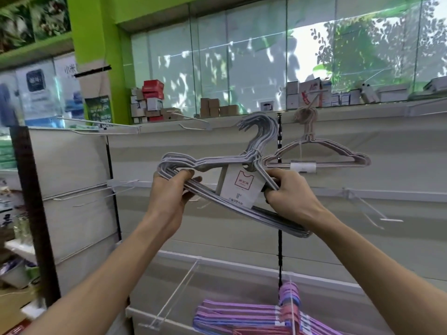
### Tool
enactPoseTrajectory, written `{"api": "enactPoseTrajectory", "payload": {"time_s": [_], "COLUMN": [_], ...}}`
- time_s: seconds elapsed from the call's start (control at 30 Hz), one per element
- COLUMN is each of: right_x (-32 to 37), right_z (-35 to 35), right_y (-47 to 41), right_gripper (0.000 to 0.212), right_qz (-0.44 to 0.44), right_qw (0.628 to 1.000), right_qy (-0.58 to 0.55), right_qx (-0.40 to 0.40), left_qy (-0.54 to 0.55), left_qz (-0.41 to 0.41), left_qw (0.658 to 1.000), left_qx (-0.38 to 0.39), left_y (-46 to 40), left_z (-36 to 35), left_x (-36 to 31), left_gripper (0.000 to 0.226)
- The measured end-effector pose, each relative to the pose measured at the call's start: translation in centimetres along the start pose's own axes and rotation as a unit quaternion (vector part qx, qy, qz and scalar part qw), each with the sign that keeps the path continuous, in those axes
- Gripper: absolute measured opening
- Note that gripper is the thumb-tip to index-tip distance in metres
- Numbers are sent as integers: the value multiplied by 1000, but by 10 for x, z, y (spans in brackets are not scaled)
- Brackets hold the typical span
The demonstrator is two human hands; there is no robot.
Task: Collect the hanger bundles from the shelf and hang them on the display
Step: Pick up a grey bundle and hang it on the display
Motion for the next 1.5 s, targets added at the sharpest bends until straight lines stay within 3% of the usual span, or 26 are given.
{"api": "enactPoseTrajectory", "payload": {"time_s": [0.07,0.17,0.33,0.53,0.9,1.37,1.5], "right_x": [0,-1,-6,-12,3,13,12], "right_z": [-15,-36,-60,-78,-99,-122,-135], "right_y": [-22,-54,-112,-171,-251,-292,-299], "right_gripper": [41,47,44,40,38,37,36], "right_qz": [10,19,22,32,66,38,34], "right_qw": [1000,1000,1000,998,992,978,974], "right_qy": [-8,-12,15,44,109,205,222], "right_qx": [7,10,10,10,26,14,15], "left_qy": [-11,-24,-48,5,79,144,151], "left_qz": [-19,-48,-39,-10,43,107,116], "left_qw": [1000,999,998,1000,996,983,981], "left_qx": [-2,-4,23,9,19,41,36], "left_y": [-19,-51,-108,-168,-252,-313,-321], "left_z": [8,21,28,38,54,66,72], "left_x": [-3,-4,5,24,47,83,89], "left_gripper": [30,68,40,44,27,36,27]}}
Point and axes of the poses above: each hand's wrist, its own y-axis away from the middle knuckle, its own z-axis out of the back of the hand, x = y × z, the point moved 7 cm from there along -y, towards the middle knuckle, and after that the axes turned 6 degrees about y, right-handed, at the moved point
